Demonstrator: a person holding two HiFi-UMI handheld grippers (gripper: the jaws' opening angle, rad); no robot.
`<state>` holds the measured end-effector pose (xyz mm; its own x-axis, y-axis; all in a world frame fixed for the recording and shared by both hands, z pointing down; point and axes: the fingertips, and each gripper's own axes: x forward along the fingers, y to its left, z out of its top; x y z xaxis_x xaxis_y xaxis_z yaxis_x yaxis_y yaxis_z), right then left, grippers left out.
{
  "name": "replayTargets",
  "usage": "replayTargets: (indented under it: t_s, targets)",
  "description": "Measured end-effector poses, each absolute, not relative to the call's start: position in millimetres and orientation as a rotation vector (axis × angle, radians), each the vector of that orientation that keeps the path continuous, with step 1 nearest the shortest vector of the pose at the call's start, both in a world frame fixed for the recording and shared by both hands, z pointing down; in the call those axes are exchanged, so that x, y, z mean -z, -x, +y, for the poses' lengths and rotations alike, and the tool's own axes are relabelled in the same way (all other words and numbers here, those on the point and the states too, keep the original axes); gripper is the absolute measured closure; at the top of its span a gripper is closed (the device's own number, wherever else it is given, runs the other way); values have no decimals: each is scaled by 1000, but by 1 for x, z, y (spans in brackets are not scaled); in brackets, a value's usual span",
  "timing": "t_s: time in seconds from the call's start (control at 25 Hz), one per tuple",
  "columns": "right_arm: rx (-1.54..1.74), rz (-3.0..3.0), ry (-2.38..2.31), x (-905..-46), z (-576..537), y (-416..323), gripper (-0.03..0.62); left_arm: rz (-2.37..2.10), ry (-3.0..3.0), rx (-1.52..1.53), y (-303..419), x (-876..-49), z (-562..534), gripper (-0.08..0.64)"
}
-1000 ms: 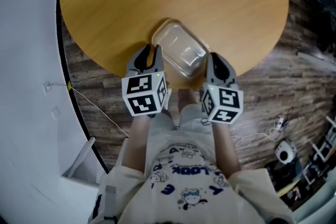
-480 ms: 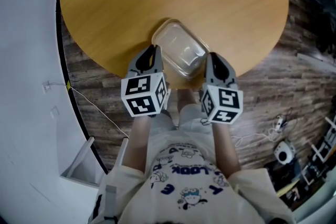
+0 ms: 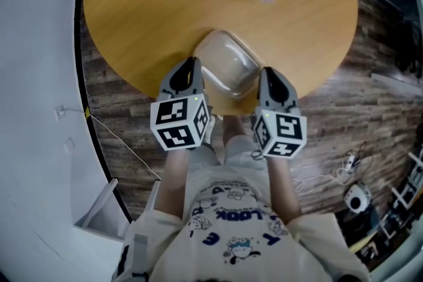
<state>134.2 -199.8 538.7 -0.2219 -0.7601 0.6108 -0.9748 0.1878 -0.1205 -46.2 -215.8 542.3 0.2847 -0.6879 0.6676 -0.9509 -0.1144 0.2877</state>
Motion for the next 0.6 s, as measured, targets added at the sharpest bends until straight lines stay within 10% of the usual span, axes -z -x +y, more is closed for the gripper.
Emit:
replayTargets:
  t_s: [0.6]
  targets:
    - [-546, -2178, -1723, -459, -220, -124, 575, -1563, -2007, -353, 57, -456, -232, 535]
